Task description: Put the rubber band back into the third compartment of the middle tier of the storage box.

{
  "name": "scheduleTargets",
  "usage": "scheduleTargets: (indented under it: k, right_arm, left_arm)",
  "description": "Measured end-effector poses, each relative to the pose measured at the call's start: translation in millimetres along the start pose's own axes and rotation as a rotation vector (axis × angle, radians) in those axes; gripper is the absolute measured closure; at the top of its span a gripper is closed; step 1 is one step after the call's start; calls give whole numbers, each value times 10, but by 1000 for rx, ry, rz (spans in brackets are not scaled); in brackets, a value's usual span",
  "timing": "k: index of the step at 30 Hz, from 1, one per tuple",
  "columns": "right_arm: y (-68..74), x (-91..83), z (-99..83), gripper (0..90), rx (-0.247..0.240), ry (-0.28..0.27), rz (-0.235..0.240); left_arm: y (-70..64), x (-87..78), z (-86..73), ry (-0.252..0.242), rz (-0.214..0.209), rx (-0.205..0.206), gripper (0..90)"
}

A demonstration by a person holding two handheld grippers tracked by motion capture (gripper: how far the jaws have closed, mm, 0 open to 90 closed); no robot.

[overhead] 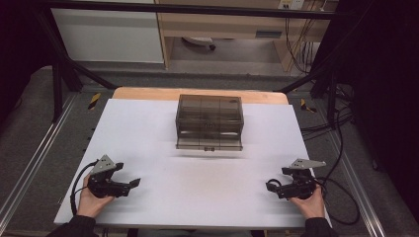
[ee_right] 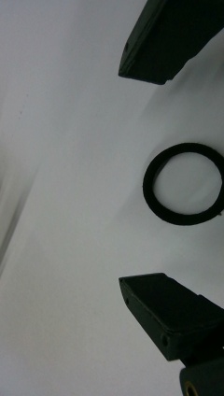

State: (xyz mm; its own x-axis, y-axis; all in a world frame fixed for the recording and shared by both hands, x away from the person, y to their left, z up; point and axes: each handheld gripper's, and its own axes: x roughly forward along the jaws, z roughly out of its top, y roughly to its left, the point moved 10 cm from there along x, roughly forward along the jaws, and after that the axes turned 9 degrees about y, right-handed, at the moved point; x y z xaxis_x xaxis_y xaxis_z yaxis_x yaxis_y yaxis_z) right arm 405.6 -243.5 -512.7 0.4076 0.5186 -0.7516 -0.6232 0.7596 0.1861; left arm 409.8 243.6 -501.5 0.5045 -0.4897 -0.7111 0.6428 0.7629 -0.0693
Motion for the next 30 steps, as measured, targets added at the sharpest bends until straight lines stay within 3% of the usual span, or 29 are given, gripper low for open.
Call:
scheduleTargets:
  k: [12,30]
  right_arm:
    - [-92,-22,-60,103,15,27,-32]
    - [-149,-38,-96,403,8,65,-64]
  left_arm:
    - [9,4,-3,3,0,-7,69]
    - [15,18,-12,12,3,-3,71]
